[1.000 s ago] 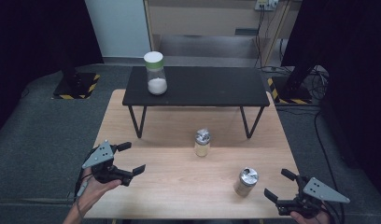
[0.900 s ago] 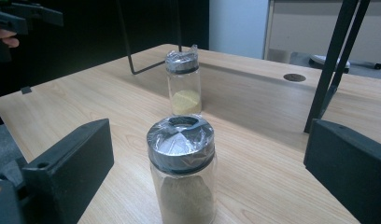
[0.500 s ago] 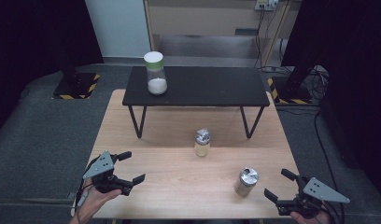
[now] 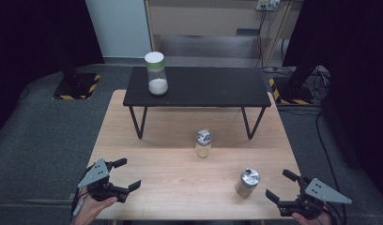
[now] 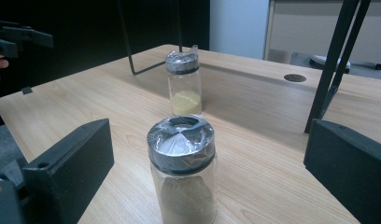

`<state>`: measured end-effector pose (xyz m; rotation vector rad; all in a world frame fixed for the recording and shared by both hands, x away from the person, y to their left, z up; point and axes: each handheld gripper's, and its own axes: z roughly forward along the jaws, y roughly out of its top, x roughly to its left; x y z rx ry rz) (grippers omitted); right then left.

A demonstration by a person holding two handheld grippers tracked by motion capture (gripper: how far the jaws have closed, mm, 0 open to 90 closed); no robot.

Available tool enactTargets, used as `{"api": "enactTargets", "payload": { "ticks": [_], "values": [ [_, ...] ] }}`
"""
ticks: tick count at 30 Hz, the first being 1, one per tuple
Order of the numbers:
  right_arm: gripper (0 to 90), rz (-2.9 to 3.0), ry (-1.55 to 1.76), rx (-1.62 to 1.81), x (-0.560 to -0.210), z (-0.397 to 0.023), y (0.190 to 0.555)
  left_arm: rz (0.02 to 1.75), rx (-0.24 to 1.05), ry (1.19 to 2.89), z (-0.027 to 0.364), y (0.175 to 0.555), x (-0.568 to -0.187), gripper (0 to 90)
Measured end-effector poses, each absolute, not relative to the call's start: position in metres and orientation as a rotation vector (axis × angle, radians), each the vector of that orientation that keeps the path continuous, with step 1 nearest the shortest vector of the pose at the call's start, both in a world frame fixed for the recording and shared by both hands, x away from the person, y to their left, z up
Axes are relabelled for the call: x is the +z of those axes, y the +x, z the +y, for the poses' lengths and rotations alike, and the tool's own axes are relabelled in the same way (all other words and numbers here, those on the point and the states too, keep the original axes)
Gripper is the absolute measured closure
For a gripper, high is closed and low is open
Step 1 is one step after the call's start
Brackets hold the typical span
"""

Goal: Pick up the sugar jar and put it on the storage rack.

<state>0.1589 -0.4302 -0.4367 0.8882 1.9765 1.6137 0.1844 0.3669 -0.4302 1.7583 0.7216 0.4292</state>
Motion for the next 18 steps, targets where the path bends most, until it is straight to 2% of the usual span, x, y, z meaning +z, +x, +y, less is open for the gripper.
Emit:
{"api": "enactTargets", "payload": {
  "ticks": [18],
  "values": [
    [2.2, 1.974, 0.885, 1.618, -0.437, -0.431, 0.159, 0.77, 0.524, 1.706, 0.381, 0.17, -0.437, 1.6]
  ]
}}
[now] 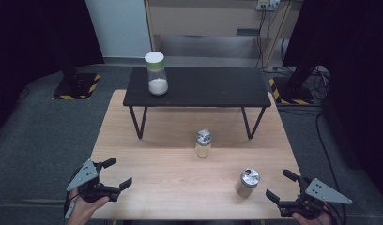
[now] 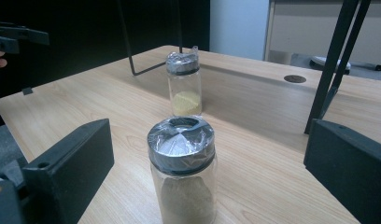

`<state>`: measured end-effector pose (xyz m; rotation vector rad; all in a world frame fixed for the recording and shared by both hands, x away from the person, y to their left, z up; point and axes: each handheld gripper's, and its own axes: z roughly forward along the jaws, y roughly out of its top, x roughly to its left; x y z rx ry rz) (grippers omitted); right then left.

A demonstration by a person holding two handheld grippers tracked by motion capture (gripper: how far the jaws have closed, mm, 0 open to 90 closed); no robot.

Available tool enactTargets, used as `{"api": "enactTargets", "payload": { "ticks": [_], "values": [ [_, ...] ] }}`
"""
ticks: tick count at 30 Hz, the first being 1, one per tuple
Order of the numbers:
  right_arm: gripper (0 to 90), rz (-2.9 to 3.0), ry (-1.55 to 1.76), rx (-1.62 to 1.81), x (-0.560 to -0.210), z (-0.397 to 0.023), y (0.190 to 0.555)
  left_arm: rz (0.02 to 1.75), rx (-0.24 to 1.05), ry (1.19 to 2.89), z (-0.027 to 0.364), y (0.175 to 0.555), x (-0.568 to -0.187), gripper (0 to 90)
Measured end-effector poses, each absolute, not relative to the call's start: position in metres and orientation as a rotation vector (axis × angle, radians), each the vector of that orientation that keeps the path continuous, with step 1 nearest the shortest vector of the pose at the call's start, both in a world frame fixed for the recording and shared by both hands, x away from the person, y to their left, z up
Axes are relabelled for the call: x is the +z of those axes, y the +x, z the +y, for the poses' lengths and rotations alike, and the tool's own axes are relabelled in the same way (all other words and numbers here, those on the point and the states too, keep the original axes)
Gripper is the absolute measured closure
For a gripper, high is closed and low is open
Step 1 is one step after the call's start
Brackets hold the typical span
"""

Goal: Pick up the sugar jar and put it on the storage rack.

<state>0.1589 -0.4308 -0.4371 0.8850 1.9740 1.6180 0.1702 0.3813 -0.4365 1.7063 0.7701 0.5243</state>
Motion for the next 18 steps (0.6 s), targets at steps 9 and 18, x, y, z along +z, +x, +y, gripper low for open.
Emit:
{"api": "enactTargets", "payload": {
  "ticks": [9, 18],
  "values": [
    [2.1, 1.977, 0.886, 1.616, -0.4372, -0.4302, 0.1593, 0.765, 0.533, 1.7, 0.3836, 0.1704, -0.4385, 0.4],
    [1.9, 1.976, 0.881, 1.618, -0.4375, -0.4303, 0.1591, 0.747, 0.531, 1.72, 0.3816, 0.1715, -0.4379, 0.3]
  ]
}}
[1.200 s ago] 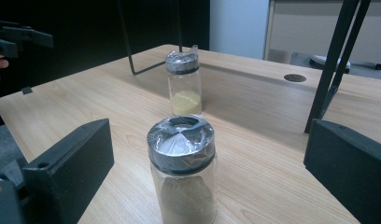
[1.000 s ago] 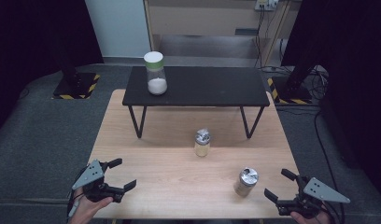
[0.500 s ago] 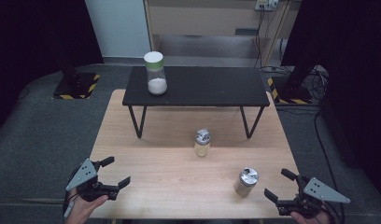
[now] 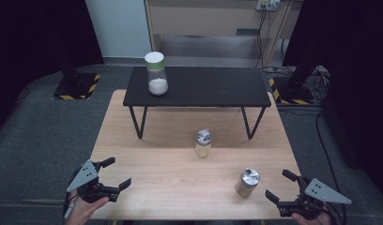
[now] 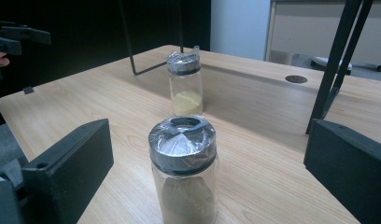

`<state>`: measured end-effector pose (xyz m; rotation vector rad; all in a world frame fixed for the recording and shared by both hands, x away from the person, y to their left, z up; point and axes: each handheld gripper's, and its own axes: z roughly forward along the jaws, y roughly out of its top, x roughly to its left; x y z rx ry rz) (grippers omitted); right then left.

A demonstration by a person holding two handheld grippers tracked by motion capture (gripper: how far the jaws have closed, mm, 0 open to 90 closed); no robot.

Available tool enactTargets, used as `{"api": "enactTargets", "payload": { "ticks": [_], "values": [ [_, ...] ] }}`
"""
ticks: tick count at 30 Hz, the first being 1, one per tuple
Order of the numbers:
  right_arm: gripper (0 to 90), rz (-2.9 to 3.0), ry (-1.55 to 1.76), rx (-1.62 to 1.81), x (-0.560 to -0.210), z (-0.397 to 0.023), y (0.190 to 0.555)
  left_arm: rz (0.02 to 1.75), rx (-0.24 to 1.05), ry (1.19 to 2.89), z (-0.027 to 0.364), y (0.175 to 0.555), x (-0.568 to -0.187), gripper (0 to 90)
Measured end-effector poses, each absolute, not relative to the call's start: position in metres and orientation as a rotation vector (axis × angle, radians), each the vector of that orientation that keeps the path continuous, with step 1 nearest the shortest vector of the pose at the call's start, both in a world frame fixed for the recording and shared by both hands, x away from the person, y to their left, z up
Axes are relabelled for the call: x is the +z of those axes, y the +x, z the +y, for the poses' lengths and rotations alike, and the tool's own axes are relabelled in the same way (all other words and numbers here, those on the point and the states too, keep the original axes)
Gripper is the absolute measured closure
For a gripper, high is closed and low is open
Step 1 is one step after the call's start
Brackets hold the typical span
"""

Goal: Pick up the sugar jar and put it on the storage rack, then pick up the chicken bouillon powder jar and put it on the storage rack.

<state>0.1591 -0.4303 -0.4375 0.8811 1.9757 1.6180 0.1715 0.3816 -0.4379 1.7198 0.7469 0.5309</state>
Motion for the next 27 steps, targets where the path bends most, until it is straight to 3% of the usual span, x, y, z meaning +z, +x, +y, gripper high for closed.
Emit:
{"api": "enactTargets", "payload": {
  "ticks": [27],
  "values": [
    [2.8, 1.958, 0.897, 1.666, -0.426, -0.435, 0.165, 0.751, 0.507, 1.711, 0.384, 0.174, -0.44, 0.2]
  ]
}}
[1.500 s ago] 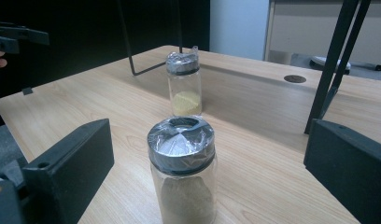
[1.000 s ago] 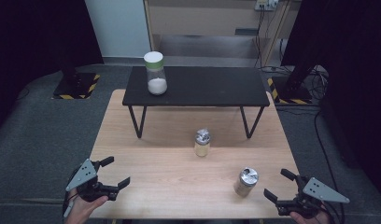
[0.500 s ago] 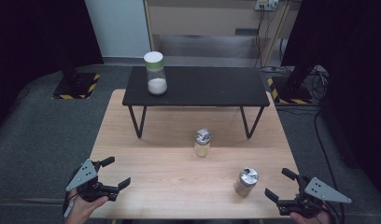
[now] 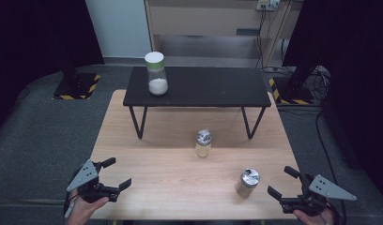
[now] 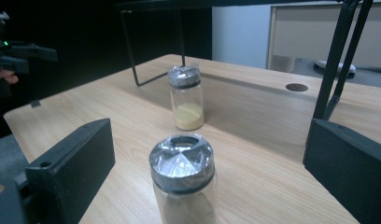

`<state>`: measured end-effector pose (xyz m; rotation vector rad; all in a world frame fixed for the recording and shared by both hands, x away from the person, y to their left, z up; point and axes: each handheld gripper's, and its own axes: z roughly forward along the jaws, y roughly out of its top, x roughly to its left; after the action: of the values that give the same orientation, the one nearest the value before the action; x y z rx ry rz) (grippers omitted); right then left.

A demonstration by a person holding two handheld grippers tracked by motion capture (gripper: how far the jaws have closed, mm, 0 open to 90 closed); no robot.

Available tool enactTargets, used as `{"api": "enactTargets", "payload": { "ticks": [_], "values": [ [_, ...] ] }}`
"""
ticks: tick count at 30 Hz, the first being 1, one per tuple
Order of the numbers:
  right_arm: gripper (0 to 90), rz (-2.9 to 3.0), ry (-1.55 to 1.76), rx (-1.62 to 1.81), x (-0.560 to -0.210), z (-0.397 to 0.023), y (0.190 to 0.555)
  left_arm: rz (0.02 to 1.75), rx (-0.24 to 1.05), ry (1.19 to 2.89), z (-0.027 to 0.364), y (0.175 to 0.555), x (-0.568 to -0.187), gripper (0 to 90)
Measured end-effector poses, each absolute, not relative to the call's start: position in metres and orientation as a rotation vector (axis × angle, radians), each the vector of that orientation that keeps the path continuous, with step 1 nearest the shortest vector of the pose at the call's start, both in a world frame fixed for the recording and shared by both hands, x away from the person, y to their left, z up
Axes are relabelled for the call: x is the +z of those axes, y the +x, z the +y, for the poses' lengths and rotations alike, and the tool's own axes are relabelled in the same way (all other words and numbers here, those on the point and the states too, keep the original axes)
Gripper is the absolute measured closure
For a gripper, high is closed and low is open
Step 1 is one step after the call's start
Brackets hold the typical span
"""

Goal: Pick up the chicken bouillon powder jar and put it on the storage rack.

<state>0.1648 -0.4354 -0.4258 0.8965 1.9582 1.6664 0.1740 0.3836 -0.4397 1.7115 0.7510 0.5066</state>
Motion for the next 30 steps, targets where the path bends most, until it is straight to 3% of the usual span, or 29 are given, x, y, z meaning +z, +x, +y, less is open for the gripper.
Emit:
{"api": "enactTargets", "payload": {
  "ticks": [30],
  "values": [
    [3.4, 2.009, 0.804, 1.654, -0.381, -0.42, 0.204, 0.749, 0.498, 1.712, 0.383, 0.175, -0.44, 0.2]
  ]
}}
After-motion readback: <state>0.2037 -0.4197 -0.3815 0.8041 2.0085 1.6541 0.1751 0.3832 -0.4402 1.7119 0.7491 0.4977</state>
